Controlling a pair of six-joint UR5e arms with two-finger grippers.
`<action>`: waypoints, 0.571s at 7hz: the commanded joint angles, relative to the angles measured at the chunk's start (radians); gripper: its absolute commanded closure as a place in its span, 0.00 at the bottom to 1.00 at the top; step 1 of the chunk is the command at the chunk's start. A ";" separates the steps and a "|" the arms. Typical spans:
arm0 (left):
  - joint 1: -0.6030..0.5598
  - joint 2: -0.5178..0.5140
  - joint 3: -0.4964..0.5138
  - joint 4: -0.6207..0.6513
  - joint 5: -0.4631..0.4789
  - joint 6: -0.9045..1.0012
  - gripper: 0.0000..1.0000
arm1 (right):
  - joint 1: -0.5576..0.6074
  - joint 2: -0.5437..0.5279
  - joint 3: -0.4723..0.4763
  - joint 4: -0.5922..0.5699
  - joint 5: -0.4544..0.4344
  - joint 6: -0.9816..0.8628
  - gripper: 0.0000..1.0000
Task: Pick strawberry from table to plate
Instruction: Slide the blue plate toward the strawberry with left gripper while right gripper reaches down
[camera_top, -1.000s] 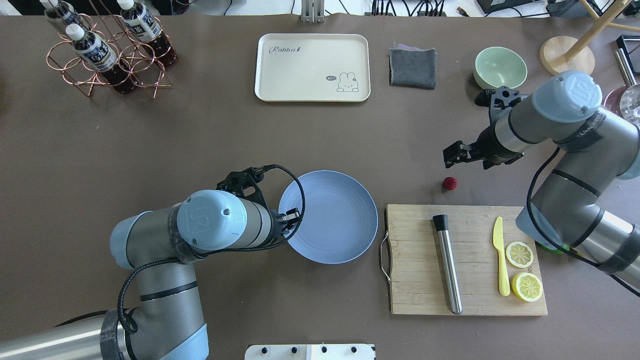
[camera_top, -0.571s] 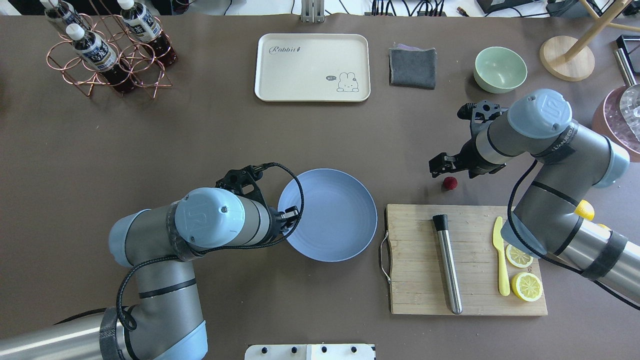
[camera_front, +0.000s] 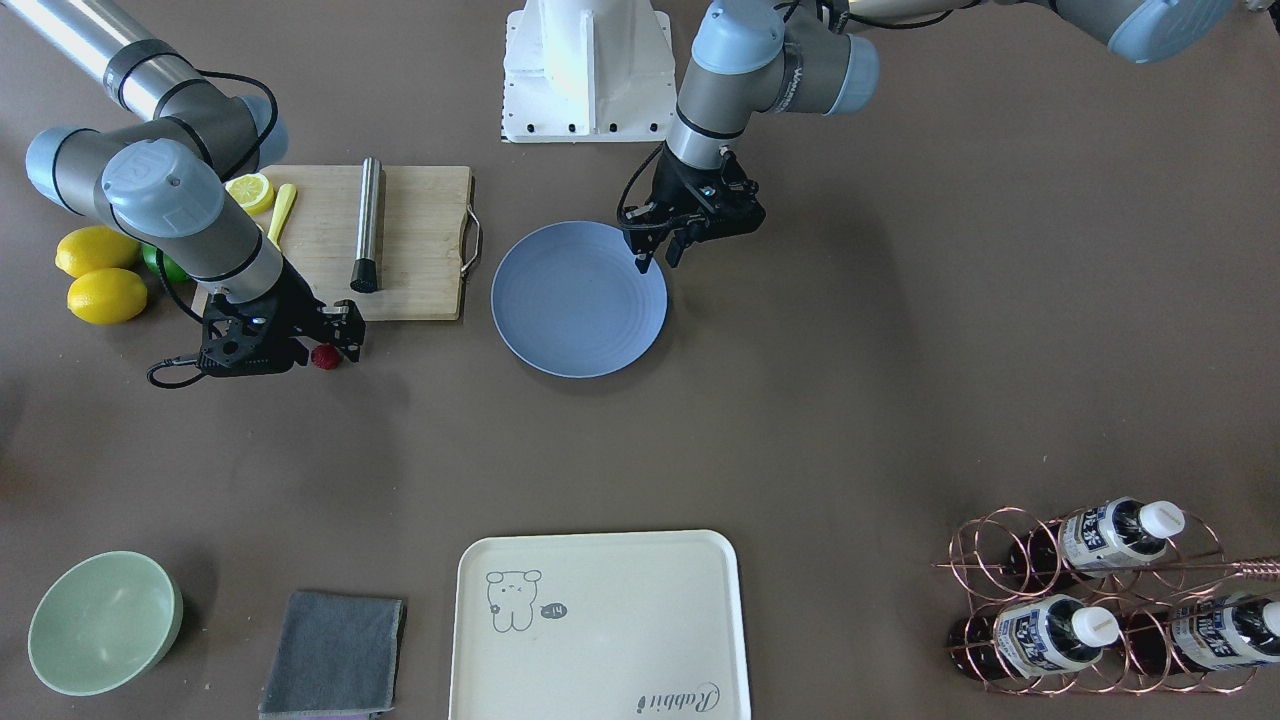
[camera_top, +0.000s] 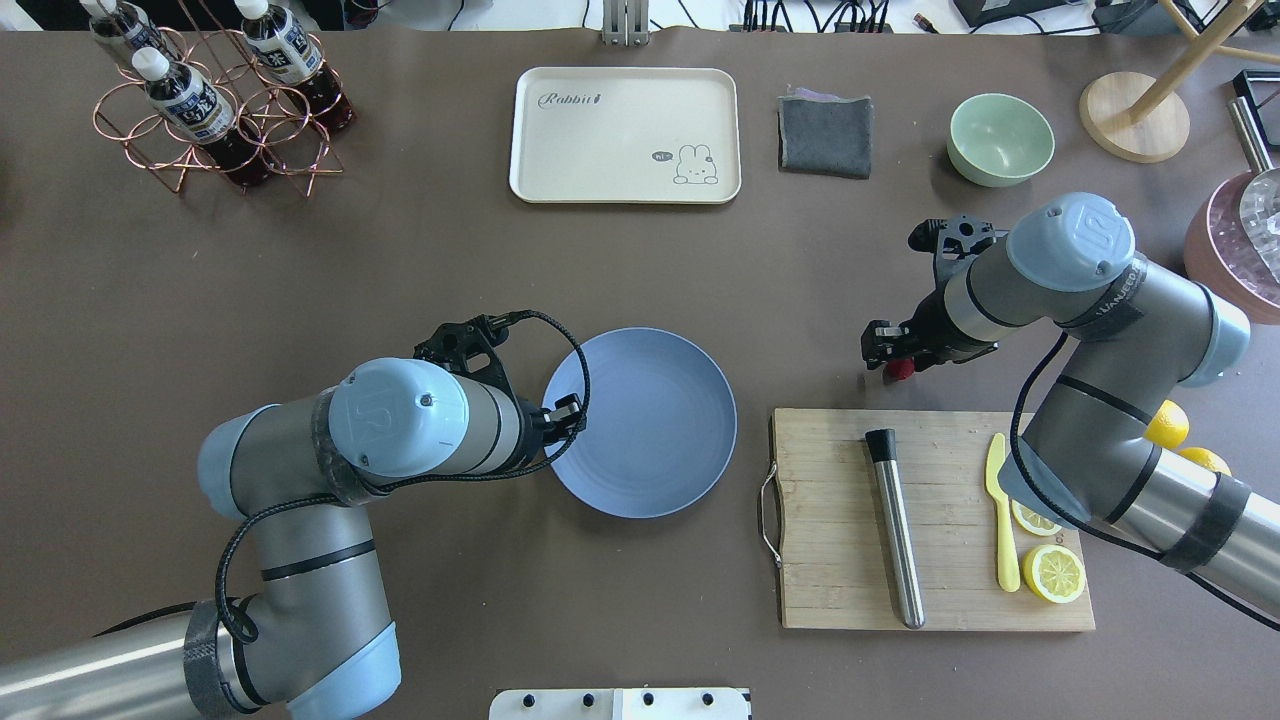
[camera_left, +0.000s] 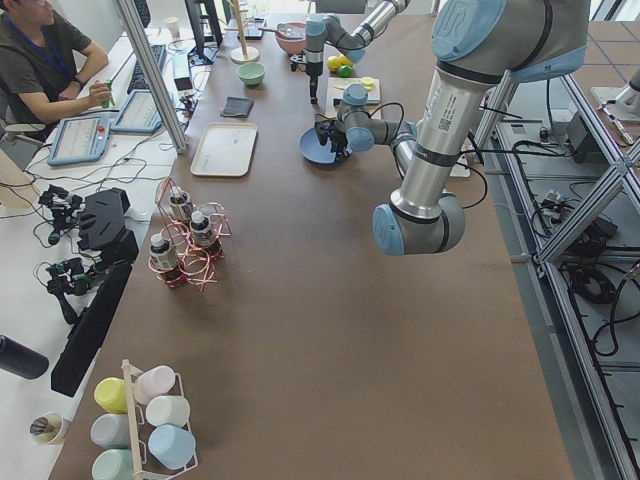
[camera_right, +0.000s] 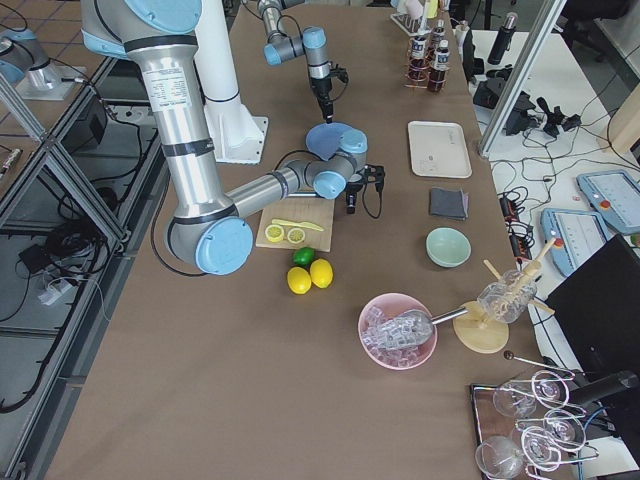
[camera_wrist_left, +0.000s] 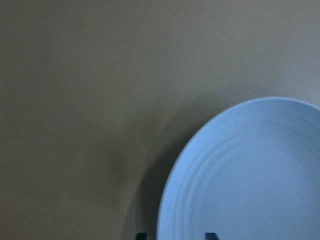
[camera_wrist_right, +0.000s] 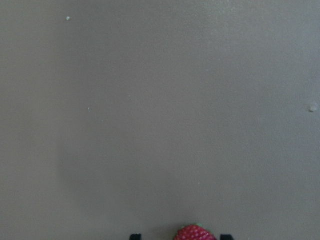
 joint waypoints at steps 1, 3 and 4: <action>-0.002 0.003 -0.001 0.001 0.003 -0.001 0.03 | -0.005 0.007 -0.005 -0.001 0.005 0.001 1.00; -0.005 0.003 -0.011 0.001 0.002 -0.007 0.03 | 0.004 0.029 0.037 -0.016 0.009 0.008 1.00; -0.022 0.004 -0.023 0.006 -0.003 0.000 0.03 | 0.006 0.055 0.056 -0.021 0.008 0.019 1.00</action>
